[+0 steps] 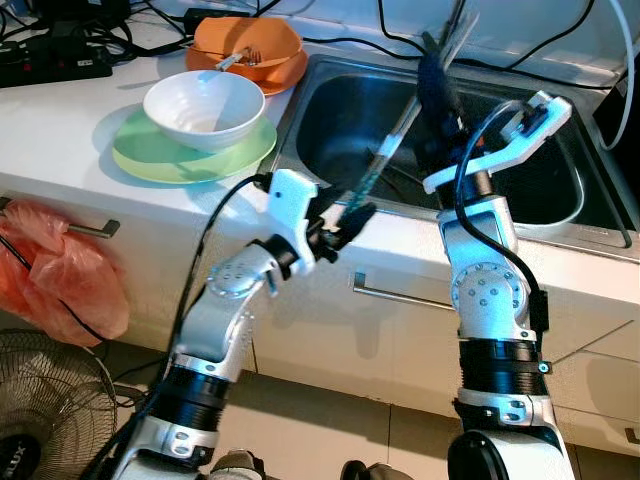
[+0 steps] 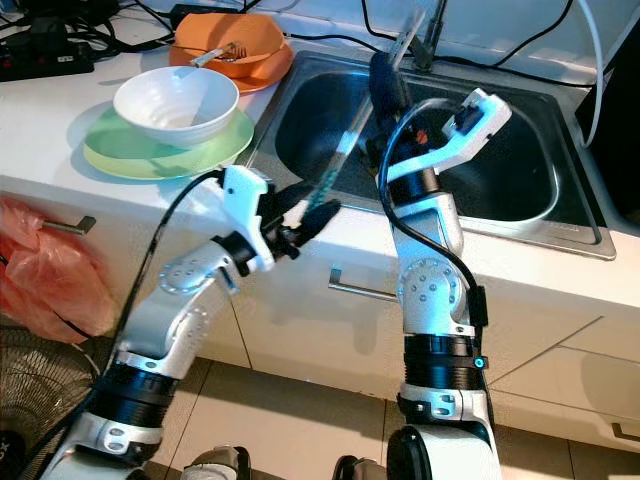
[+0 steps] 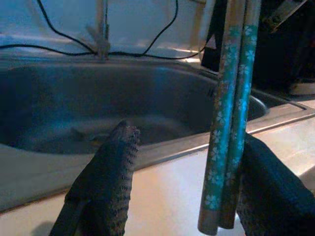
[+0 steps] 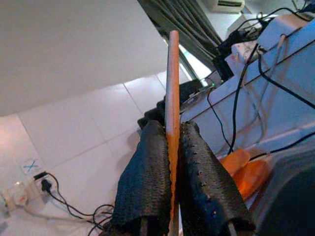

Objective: Kitchen organization

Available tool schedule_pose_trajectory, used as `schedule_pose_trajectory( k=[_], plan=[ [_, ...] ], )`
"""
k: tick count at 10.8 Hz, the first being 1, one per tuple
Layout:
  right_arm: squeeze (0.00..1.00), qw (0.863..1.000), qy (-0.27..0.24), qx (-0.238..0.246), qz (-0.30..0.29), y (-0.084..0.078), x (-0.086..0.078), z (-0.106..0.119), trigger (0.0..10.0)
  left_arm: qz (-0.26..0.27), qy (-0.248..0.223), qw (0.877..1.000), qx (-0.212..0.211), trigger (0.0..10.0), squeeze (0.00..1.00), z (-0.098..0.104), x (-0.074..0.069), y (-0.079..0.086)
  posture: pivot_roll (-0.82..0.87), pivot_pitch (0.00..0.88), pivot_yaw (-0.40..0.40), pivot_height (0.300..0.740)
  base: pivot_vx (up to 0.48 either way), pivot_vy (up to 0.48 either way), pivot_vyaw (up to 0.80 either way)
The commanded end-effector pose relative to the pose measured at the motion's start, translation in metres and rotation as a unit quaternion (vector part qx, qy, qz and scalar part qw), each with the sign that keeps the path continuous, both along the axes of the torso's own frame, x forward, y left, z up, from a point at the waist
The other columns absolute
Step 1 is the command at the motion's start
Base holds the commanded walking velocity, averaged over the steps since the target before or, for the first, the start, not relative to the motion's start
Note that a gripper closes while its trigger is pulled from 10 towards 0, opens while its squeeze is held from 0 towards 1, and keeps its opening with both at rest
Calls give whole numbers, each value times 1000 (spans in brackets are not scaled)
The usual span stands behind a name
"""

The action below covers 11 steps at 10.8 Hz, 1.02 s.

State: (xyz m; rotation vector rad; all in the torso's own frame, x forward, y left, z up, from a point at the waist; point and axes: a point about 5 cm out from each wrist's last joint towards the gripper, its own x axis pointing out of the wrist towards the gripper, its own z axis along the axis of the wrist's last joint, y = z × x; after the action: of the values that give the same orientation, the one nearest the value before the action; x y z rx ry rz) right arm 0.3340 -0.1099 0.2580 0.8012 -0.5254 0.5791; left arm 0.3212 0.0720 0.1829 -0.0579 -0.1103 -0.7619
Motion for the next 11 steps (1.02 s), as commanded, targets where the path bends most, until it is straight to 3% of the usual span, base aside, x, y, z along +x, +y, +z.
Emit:
schedule_pose_trajectory(
  k=[1, 11],
  plan=[
    [0, 1000, -12, 0, 1, -5, -5, 4, 10000, 14, -5, 1000, 5, 10000, 0, 4, 3, 5, 213, 112, -54, 740, 0, 0, 0],
    [0, 1000, -11, -12, 16, -10, -8, 0, 10000, 99, -5, 995, 30, 10000, 0, 1, 13, 50, 216, 116, -58, 740, 0, 0, 0]
  ],
)
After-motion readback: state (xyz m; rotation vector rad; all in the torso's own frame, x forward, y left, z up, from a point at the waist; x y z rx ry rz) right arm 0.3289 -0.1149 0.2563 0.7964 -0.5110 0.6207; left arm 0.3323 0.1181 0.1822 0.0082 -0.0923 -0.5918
